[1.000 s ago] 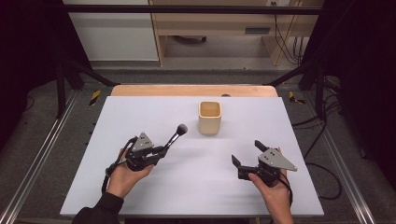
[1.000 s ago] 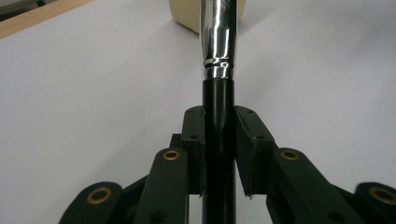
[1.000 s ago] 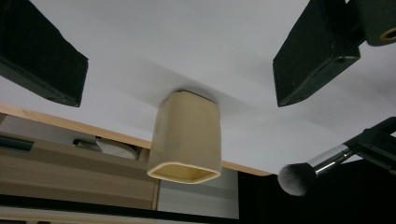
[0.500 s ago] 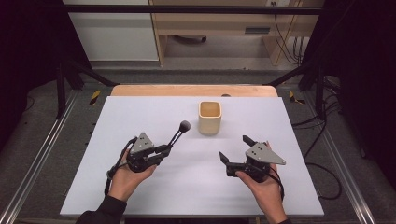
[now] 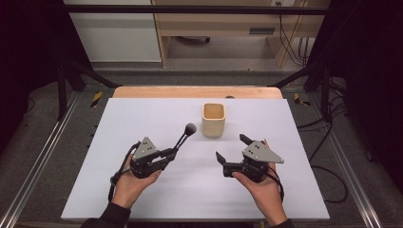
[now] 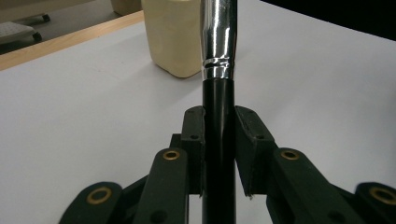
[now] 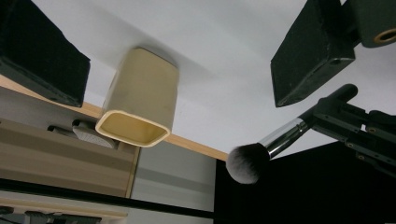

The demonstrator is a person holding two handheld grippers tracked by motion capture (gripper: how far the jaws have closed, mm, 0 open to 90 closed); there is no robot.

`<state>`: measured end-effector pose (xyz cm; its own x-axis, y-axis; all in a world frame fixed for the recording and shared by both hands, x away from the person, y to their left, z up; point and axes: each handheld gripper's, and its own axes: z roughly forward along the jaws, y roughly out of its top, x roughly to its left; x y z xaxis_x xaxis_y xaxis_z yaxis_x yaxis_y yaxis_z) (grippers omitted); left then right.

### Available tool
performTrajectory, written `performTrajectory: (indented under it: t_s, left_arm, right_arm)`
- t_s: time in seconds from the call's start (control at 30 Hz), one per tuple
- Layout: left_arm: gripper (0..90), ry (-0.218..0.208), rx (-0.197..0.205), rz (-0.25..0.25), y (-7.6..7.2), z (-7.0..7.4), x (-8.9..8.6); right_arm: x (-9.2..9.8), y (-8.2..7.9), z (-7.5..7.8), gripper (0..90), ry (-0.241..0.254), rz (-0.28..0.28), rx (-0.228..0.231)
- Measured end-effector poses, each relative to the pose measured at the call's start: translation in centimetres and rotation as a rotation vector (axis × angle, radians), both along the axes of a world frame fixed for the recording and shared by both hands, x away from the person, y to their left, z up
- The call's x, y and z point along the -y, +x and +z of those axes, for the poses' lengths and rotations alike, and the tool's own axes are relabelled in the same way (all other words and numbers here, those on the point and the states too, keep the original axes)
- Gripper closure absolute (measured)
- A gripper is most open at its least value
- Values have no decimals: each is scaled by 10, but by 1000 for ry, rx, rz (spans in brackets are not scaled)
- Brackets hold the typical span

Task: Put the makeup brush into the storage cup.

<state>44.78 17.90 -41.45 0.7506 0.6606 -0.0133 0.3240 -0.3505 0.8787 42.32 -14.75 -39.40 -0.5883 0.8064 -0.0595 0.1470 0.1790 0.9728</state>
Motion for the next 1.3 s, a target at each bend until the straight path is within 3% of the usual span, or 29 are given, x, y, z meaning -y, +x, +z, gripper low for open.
performTrajectory:
  t_s: [0.17, 0.23, 0.7, 1.0, 1.2, 1.3]
  left_arm:
    - [745, -10, 16, -12, -2, 1, 6]
    - [745, -16, 41, -17, -3, 1, 12]
    - [745, -38, 64, -22, -6, -1, 22]
    - [745, -96, 83, -6, -9, -8, 23]
    - [745, -109, 81, -1, -10, -11, 25]
    - [745, -125, 87, -1, -11, -13, 26]
  right_arm:
    - [-3, 2, 0, 47, 9, 5, -7]
    - [-6, 3, -1, 47, 15, 10, -11]
    - [-17, 3, -1, 48, 59, 27, -20]
    - [-20, 3, -3, 47, 108, 31, -31]
    - [-23, 5, -6, 48, 167, 25, -50]
    - [-24, 5, -7, 49, 169, 27, -55]
